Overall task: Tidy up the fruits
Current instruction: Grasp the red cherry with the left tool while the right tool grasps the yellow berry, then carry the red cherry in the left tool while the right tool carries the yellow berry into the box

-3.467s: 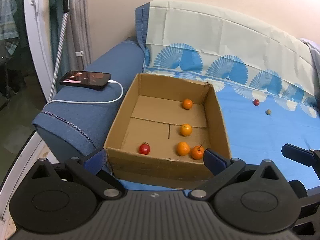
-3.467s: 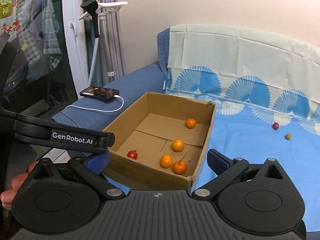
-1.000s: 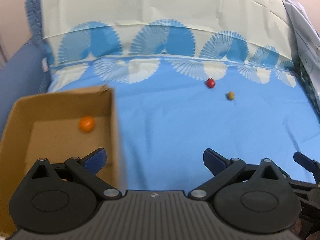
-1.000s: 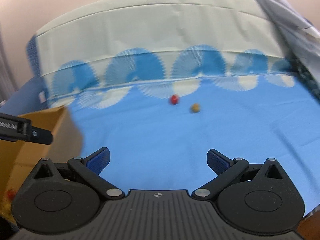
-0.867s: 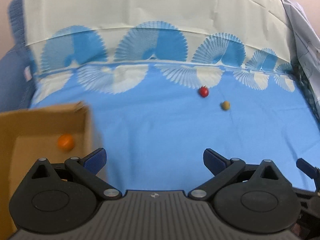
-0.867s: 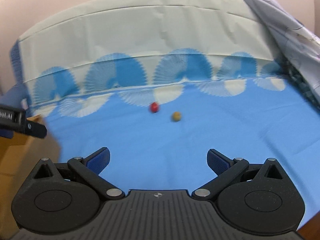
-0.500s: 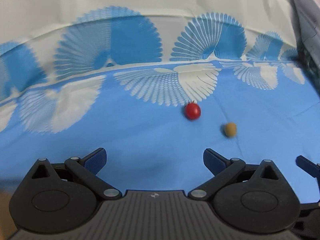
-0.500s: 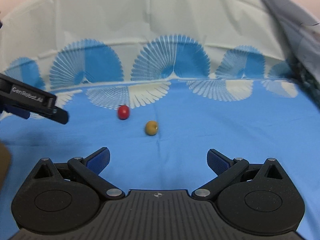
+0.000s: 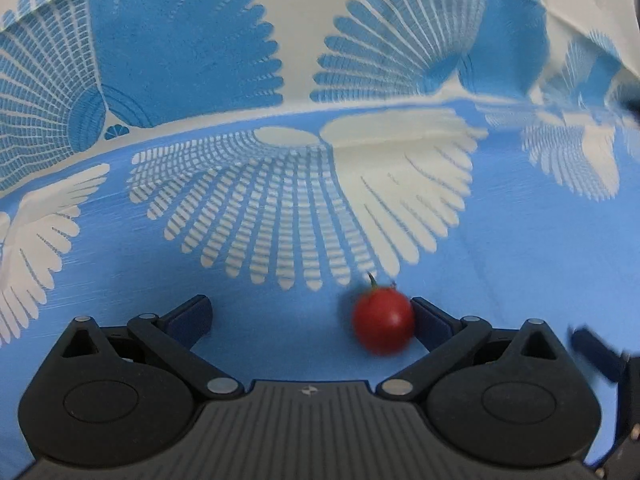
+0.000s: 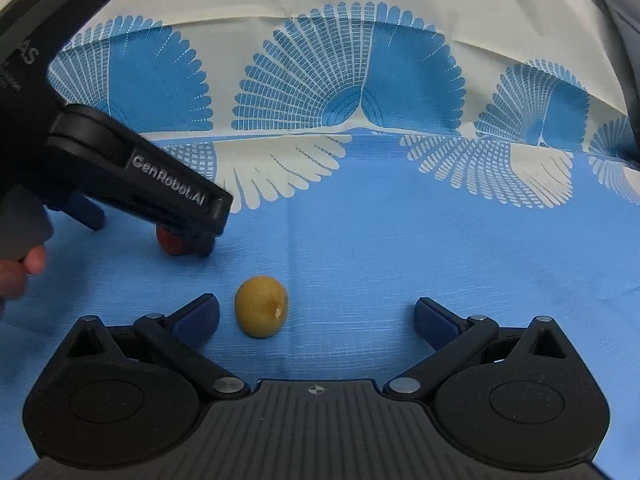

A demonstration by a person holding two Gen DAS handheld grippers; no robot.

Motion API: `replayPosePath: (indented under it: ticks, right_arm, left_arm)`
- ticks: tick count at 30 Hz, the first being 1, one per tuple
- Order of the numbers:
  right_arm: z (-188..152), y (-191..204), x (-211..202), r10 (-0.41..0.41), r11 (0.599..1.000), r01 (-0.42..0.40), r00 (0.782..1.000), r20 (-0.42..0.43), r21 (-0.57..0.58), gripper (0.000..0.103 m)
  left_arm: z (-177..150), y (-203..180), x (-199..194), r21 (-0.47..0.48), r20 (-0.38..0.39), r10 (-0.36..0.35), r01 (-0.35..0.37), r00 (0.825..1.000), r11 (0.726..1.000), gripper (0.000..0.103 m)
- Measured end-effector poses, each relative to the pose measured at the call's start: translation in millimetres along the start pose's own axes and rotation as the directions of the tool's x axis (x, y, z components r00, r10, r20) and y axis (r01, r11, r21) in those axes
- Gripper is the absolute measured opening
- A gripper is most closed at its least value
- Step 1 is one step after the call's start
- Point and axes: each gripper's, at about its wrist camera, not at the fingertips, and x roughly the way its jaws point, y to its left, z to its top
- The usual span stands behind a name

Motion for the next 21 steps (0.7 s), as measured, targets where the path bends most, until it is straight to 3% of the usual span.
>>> replayPosePath:
  ticks: [2, 4, 5, 6, 7, 8, 10, 15, 21]
  right_arm:
    - [-3.6, -0.6, -1.2, 0.001, 1.0, 0.0, 1.0, 0.019, -0.002, 0.102]
    - [-2.7, -0.6, -2.5, -0.003, 1.0, 0.003, 1.0, 0.016, -0.007, 0.102]
    - [-2.0, 0.3, -4.9, 0.002, 1.0, -0.001, 1.0, 0.014, -0.004, 0.094]
    - [-1.8, 1.9, -8.3, 0.023, 1.0, -0.023, 0.999, 0.023, 0.002, 0.086]
    - [-1.7, 4.8, -13.9, 0.032, 0.999, -0.032, 0.999, 0.035, -0.004, 0.062]
    - [-2.0, 7.4, -16.6, 0.046, 0.999, -0.045, 0.998, 0.037, -0.015, 0.041]
    - [-1.4, 12.3, -20.8, 0.045, 0.998, -0.044, 0.998, 0.032, -0.034, 0.027]
    - [5.0, 7.1, -38.2, 0.031, 0.999, -0.031, 0.999, 0.037, 0.01, 0.027]
    - [0.0, -0.3, -87.1, 0.007, 0.996, -0.012, 0.999, 0.047, 0.092, 0.027]
  left_arm:
    - [2.0, 1.1, 1.8, -0.015, -0.001, -0.002, 0.002, 1.0, 1.0, 0.103]
    - [1.3, 2.0, -1.3, -0.012, 0.012, 0.006, -0.006, 1.0, 1.0, 0.093]
    - [1.5, 1.7, -5.8, -0.004, 0.033, -0.007, 0.007, 0.999, 1.0, 0.072]
    - [2.0, 1.2, -11.6, 0.013, 0.052, -0.027, 0.027, 0.998, 1.0, 0.057]
    - [3.7, 0.5, -15.9, 0.022, 0.055, -0.056, 0.055, 0.997, 0.998, 0.032]
    - [4.7, 0.7, -19.3, 0.022, 0.055, -0.068, 0.067, 0.996, 0.998, 0.031]
    - [2.2, -0.8, -26.2, 0.034, 0.06, -0.066, 0.064, 0.996, 0.997, 0.03]
    - [-12.1, 1.7, -50.8, 0.034, 0.057, -0.064, 0.062, 0.996, 0.997, 0.03]
    - [-36.6, 6.1, -102.6, 0.039, 0.055, -0.024, 0.022, 0.998, 0.999, 0.03]
